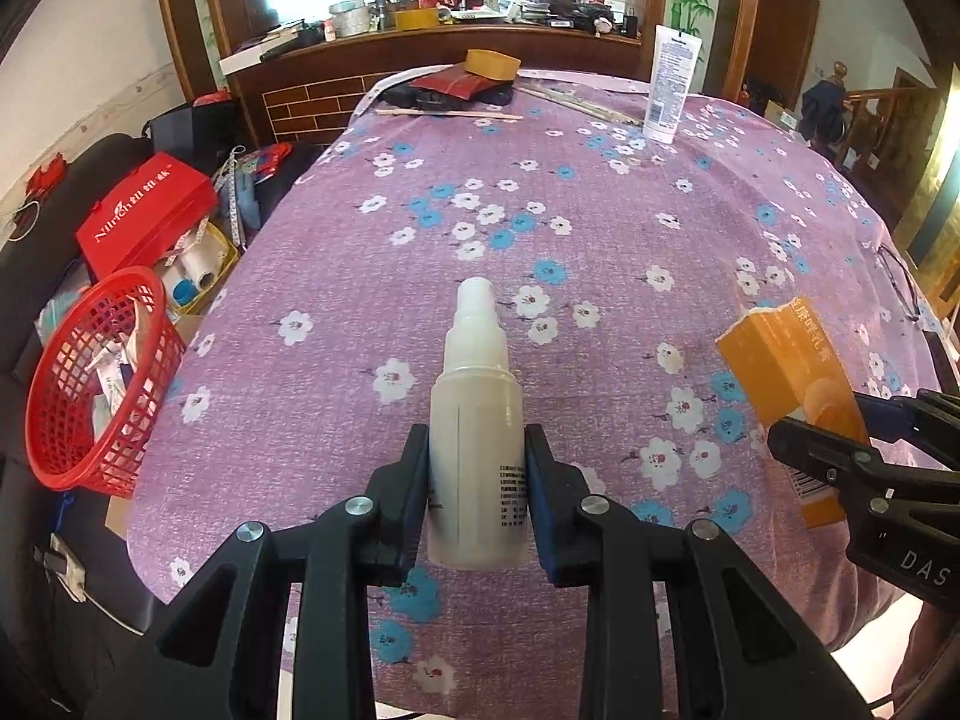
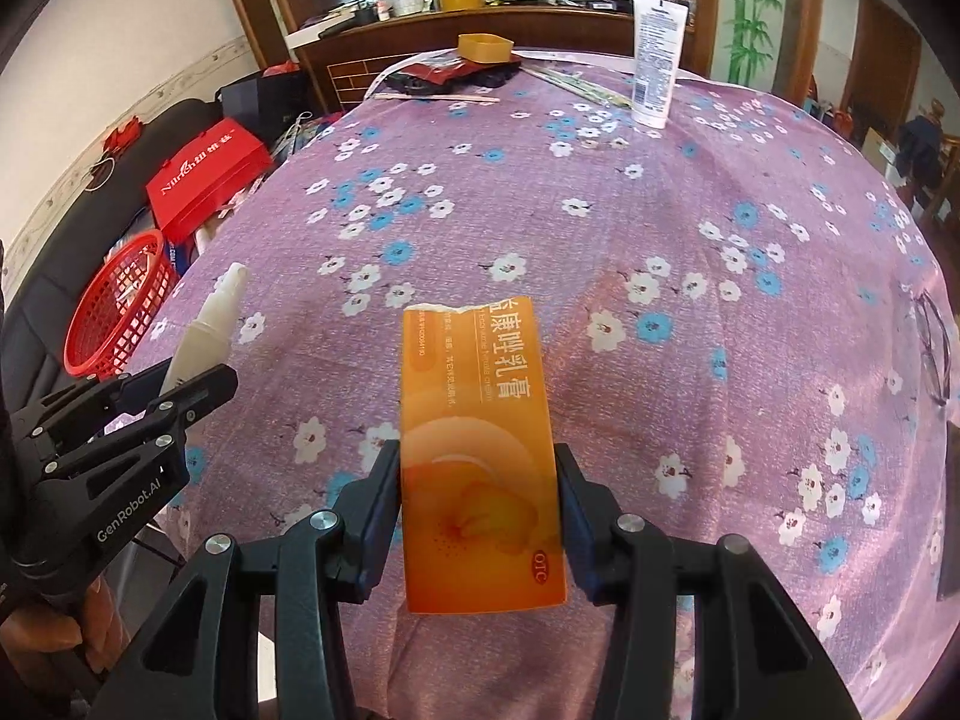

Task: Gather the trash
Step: 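Lift and hold the spray bottle and orange box above the table with both tools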

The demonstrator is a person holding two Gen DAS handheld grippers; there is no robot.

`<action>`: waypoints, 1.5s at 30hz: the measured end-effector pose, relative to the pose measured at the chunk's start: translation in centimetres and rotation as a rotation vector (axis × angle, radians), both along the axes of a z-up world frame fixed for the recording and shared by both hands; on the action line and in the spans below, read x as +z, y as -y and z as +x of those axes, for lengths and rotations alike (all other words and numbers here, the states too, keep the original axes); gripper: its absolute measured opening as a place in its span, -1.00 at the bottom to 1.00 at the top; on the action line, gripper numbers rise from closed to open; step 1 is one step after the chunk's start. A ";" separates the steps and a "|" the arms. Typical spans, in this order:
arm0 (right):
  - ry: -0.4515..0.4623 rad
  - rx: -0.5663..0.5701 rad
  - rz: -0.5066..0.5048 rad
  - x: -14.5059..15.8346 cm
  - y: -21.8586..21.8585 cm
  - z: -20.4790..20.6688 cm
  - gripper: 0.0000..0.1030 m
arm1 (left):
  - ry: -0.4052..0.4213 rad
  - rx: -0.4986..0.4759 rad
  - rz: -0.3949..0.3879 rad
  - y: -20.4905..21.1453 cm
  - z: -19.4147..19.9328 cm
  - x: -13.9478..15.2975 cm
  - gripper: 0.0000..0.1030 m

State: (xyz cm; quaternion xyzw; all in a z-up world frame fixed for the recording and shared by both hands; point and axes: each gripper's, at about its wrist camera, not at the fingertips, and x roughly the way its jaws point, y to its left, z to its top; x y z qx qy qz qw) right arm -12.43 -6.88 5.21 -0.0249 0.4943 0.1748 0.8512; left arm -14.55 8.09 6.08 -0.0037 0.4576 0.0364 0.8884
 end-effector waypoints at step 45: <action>-0.015 0.058 -0.013 -0.7 -3.2 0.0 0.01 | -0.005 0.042 0.003 -2.8 -0.5 -0.3 -0.44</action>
